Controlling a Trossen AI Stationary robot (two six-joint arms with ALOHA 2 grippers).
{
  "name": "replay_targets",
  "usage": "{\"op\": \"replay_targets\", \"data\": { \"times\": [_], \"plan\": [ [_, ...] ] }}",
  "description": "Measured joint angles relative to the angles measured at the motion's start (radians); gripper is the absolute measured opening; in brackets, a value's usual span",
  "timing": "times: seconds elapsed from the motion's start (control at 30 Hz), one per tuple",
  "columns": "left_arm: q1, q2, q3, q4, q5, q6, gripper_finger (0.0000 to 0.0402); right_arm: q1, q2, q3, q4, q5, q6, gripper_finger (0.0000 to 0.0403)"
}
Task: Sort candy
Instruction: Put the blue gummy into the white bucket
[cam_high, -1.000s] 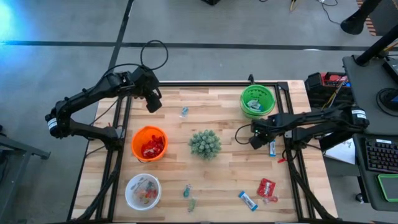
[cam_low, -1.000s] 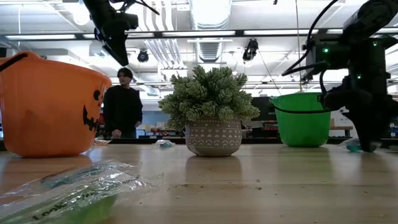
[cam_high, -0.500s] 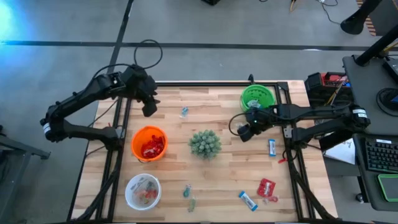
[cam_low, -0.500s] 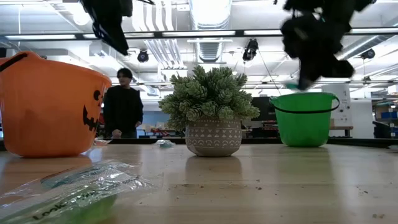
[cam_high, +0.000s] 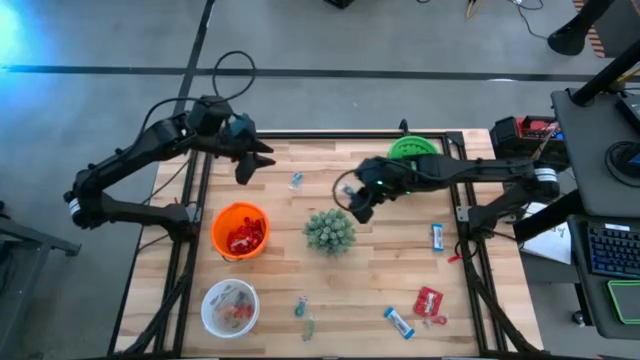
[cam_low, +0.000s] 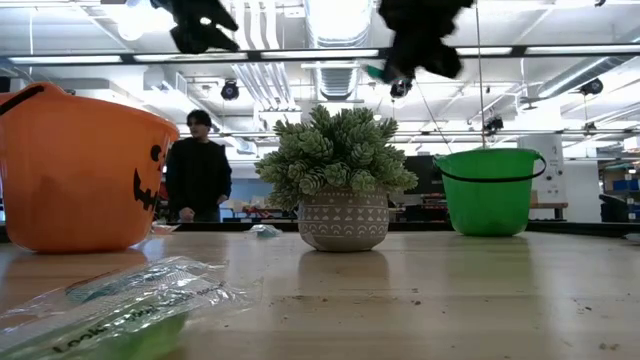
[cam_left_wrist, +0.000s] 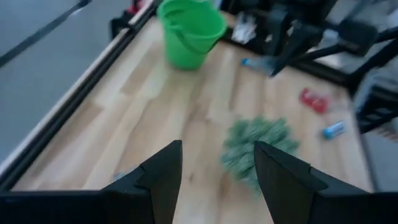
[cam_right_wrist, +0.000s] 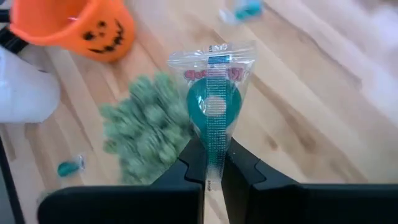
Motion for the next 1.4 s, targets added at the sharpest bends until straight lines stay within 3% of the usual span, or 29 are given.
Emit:
{"op": "replay_targets", "data": {
  "times": [0.27, 0.4, 0.9, 1.4],
  "plan": [
    [0.000, 0.036, 0.000, 0.142, 0.245, -0.100, 0.0181, -0.001, 0.154, 0.270, 0.000, 0.036, -0.207, 0.0017],
    [0.000, 0.050, 0.000, 0.233, 0.316, -0.145, 0.0181, -0.007, 0.203, 0.365, 0.000, 0.047, -0.260, 0.0017],
    [-0.001, 0.100, 0.000, 0.256, 0.341, -0.169, 0.0181, -0.019, 0.364, 0.634, -0.007, 0.053, -0.379, 0.0017],
    [-0.005, 0.111, 0.000, 0.256, 0.343, -0.128, 0.0181, -0.047, 0.403, 0.660, 0.042, 0.053, -0.371, 0.0017]
  ]
}}
